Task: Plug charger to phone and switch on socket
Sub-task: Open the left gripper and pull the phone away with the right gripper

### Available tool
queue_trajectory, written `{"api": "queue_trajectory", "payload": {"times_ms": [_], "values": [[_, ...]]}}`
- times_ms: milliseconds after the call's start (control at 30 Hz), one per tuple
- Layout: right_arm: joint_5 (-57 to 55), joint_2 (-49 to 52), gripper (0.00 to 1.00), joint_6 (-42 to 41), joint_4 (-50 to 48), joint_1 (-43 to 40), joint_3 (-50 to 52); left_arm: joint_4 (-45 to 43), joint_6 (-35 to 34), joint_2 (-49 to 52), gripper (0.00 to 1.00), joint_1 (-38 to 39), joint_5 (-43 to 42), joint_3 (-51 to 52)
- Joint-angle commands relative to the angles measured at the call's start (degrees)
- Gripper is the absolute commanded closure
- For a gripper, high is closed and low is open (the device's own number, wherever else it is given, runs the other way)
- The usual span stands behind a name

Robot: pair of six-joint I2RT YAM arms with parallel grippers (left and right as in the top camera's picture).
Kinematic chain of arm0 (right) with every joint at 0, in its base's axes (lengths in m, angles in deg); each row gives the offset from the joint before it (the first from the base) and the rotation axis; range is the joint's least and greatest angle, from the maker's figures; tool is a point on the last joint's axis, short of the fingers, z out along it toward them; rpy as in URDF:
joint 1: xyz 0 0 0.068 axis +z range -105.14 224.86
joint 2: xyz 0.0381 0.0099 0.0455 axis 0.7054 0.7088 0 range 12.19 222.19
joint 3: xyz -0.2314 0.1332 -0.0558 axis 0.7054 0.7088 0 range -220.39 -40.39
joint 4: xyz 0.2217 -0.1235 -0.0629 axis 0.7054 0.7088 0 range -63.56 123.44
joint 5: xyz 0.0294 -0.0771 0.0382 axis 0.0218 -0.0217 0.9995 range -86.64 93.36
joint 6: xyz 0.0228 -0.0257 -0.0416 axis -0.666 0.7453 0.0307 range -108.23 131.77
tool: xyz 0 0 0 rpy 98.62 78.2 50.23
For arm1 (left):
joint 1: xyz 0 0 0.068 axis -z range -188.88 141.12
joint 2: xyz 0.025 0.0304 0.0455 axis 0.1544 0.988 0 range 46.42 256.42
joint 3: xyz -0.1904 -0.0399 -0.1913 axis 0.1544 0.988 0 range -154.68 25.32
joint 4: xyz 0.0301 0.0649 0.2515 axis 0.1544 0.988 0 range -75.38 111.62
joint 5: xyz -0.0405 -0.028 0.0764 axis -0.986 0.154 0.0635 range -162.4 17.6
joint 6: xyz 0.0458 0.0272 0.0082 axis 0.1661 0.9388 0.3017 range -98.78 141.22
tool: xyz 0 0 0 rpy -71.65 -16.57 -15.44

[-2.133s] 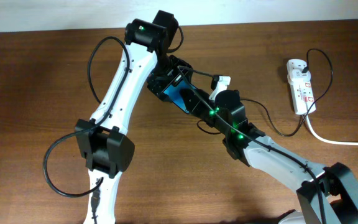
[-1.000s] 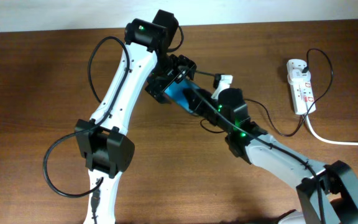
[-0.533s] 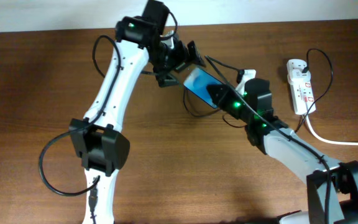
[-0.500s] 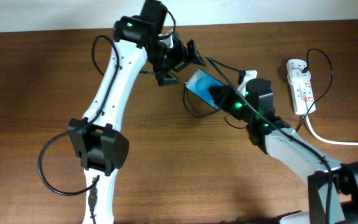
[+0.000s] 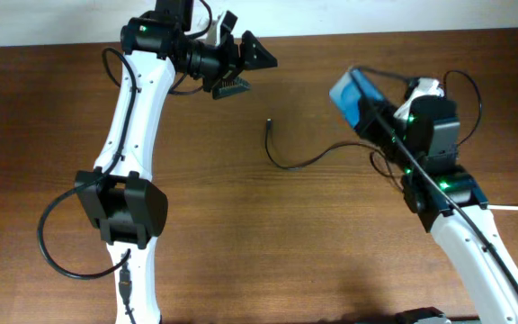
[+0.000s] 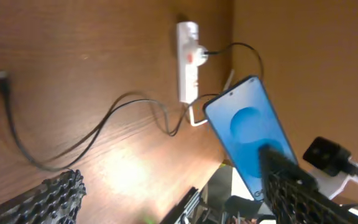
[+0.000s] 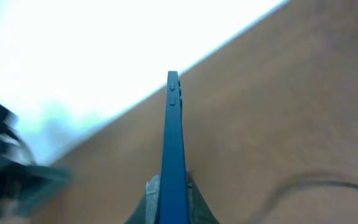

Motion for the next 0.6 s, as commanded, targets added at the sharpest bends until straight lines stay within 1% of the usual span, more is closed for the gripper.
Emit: {"api": "queue_trajectory", "payload": {"times_ms": [0, 100, 133, 167, 267, 400, 467, 500, 567], "values": [[3.37, 0.85, 0.96, -15.45, -5.51, 0.48, -1.36, -2.58, 3.02, -0.11, 0.01, -0.04, -8.72, -0.94], [-0.13, 2.71, 0.96, -26.64, -9.77, 3.04, -1.36, -5.05, 1.64, -0.11, 0.01, -0.04, -13.07, -0.94], [-2.56, 3.37, 0.96, -31.5, -10.34, 4.15, -1.36, -5.4, -0.26, -0.11, 0.01, -0.04, -13.4, -0.94], [-4.57, 3.93, 0.96, -34.67, -11.39, 5.31, -1.36, -5.7, -2.08, -0.11, 0.01, -0.04, -13.4, -0.94], [-7.48, 5.6, 0.96, -37.33, -16.81, 8.2, -1.36, -7.08, -8.02, -0.11, 0.01, -0.04, -13.42, -0.94], [-11.47, 7.56, 0.96, -37.64, -23.15, 11.39, -1.36, -9.57, -16.9, -0.11, 0.01, -0.04, -13.42, -0.94], [-13.27, 8.13, 0.96, -41.09, -23.67, 12.5, -1.4, -10.99, -19.89, -0.11, 0.01, -0.04, -13.4, -0.94], [-13.68, 8.59, 0.96, -44.85, -23.93, 13.18, -1.4, -12.04, -21.35, -0.11, 0.01, -0.02, -13.4, -0.94], [-13.73, 9.16, 0.96, -48.06, -25.07, 14.16, -1.4, -14.34, -25.14, -0.11, 0.01, 0.02, -13.4, -0.94]]}}
